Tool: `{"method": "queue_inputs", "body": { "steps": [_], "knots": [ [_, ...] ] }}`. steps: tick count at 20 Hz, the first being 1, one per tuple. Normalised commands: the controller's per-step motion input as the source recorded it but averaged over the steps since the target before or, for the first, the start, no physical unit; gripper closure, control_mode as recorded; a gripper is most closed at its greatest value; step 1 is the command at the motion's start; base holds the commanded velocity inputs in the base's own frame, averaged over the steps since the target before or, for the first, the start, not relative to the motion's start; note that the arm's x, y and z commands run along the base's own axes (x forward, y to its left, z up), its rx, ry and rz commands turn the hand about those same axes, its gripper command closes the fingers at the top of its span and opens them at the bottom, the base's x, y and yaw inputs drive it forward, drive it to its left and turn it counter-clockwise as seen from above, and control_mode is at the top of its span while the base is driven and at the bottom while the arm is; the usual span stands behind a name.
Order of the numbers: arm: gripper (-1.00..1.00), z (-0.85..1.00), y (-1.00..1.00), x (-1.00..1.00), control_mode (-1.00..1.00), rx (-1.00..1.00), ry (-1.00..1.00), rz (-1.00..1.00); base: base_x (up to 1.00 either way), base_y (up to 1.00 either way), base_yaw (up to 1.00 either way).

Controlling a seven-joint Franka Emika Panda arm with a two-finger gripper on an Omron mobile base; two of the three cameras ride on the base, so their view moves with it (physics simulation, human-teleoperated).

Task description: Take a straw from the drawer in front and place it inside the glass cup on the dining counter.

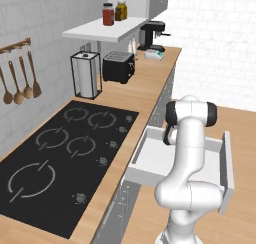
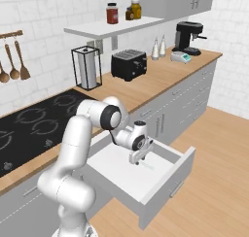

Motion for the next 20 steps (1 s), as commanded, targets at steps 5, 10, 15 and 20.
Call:
{"method": "queue_inputs", "body": {
  "steps": [5, 10, 15, 20],
  "knots": [
    [1.00, -0.04, 0.00, 0.00, -1.00, 0.00, -0.14, 0.00, 0.00, 0.00, 0.00],
    [1.00, 0.00, 0.02, 0.00, -1.00, 0.00, -0.05, 0.00, 0.00, 0.00, 0.00],
    [1.00, 0.11, 0.02, 0.00, -1.00, 0.00, 0.00, 0.00, 0.00, 0.00, 0.00],
    [1.00, 0.69, 0.00, -0.16, -1.00, 0.00, 0.00, 0.00, 0.00, 0.00, 0.00]
  ]
}}
